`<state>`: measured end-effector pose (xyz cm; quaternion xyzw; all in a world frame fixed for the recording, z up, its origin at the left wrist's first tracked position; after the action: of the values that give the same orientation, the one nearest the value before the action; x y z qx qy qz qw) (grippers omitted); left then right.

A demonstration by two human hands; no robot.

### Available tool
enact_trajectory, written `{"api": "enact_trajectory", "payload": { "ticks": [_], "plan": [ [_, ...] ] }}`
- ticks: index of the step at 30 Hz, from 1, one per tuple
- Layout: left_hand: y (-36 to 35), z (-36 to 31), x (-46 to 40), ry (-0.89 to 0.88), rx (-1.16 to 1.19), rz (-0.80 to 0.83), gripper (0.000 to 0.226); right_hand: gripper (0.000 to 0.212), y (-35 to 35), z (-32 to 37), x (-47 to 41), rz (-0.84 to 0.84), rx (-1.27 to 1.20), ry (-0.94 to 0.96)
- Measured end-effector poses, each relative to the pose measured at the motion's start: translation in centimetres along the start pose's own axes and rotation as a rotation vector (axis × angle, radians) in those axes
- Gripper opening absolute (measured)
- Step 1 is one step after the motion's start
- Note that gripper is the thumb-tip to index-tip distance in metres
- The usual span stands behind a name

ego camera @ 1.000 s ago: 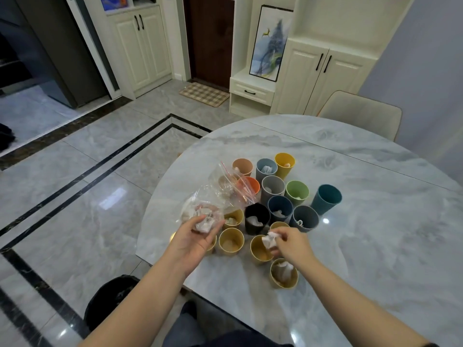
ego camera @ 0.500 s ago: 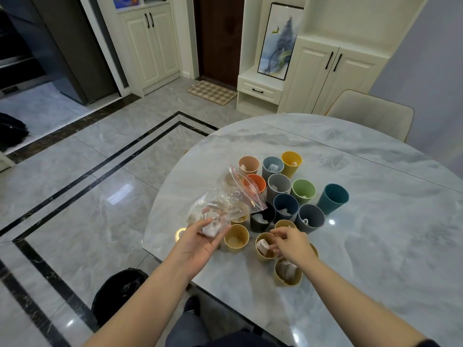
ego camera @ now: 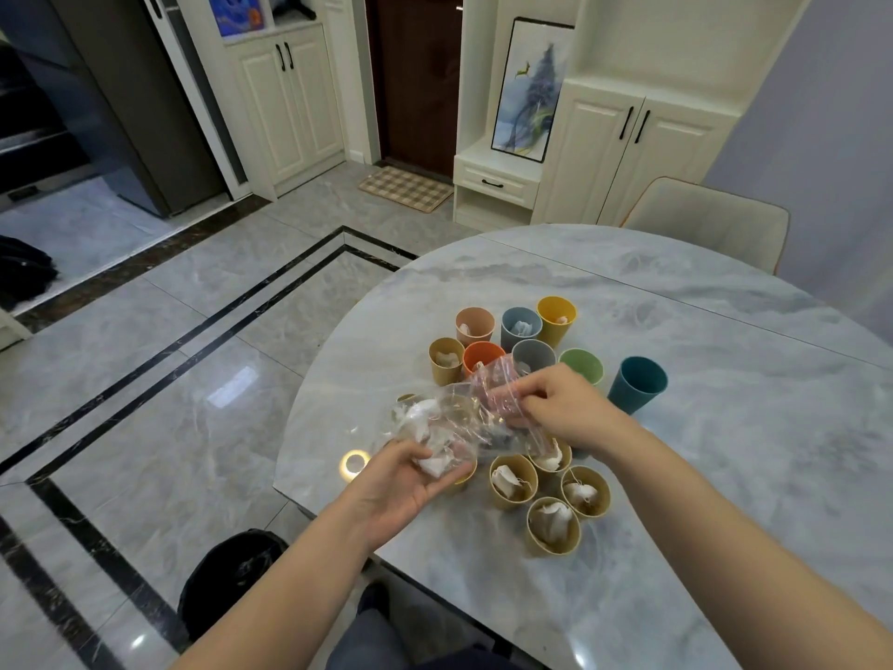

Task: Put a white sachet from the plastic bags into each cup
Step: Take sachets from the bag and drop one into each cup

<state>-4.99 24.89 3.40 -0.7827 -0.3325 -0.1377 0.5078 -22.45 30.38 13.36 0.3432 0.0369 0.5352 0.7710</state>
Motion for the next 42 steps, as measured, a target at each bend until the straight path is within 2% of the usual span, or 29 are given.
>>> {"api": "enact_trajectory", "payload": {
  "ticks": [3, 4, 8, 11, 13, 16, 19, 21, 24, 30, 32, 38, 40, 42],
  "plan": [
    [-0.6, 0.1, 0.2, 0.019, -0.075, 0.095, 0.065, 0.031, -1.8, -0.6, 0.4, 0.144, -0.332, -0.105],
    [-0.8, 0.2, 0.4, 0.025, -0.082, 0.119, 0.064, 0.027, -2.0, -0.7, 0.2, 0.151, -0.355, -0.09],
    [-1.4, 0.5, 0.3, 0.025, -0.125, 0.13, 0.045, 0.048, -2.5, -0.9, -0.2, 0.113, -0.108, 0.005],
    [-0.8, 0.4, -0.1, -0.032, -0.196, 0.033, 0.046, 0.039, -2.9, -0.8, -0.3, 0.144, 0.05, 0.013],
    [-0.5, 0.3, -0.2, -0.063, -0.185, -0.037, 0.044, 0.043, -3.3, -0.5, -0.6, 0.18, 0.168, 0.064],
    [-0.3, 0.2, -0.2, -0.105, -0.204, -0.089, 0.034, 0.038, -3.8, -1.0, -0.9, 0.198, 0.102, 0.057],
    [-0.3, 0.0, -0.1, -0.134, -0.214, -0.115, 0.018, 0.035, -3.9, -1.9, -1.4, 0.124, 0.071, 0.068],
    [-0.5, 0.0, 0.0, -0.122, -0.177, -0.123, 0.016, 0.038, -3.7, -1.7, -1.2, 0.088, -0.033, 0.088],
    [-0.2, -0.1, -0.2, -0.105, -0.086, -0.123, 0.026, 0.031, -3.5, -0.7, -1.2, 0.077, -0.096, 0.136],
    [1.7, -1.0, -0.7, -0.163, -0.043, -0.223, 0.033, 0.015, -3.3, -0.6, -1.7, 0.088, -0.2, 0.053],
    [2.5, -1.4, -0.6, -0.193, 0.027, -0.273, 0.033, 0.017, -2.8, -0.8, -1.8, 0.027, -0.23, 0.032],
    [5.8, -3.7, -0.2, -0.296, 0.348, -0.397, 0.041, 0.025, -0.2, -1.6, -2.5, -0.305, -0.367, 0.054],
    [6.9, -4.1, 0.2, -0.296, 0.404, -0.417, 0.037, 0.026, -1.3, -2.6, -3.1, -0.264, -0.383, 0.015],
    [7.4, -4.3, 0.8, -0.293, 0.446, -0.426, 0.033, 0.025, -3.5, -3.8, -3.7, -0.15, -0.382, -0.016]
  ]
}}
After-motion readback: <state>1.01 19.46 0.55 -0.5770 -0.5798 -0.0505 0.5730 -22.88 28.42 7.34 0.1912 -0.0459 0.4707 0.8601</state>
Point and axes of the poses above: each hand's wrist, its own x-axis away from the middle knuckle, its own y-axis out of the back of the hand, z = x × y, the point moved 8 cm from there along -x, towards the middle knuckle, and after that the axes turned 5 degrees about -x, right-handed, at the moved point
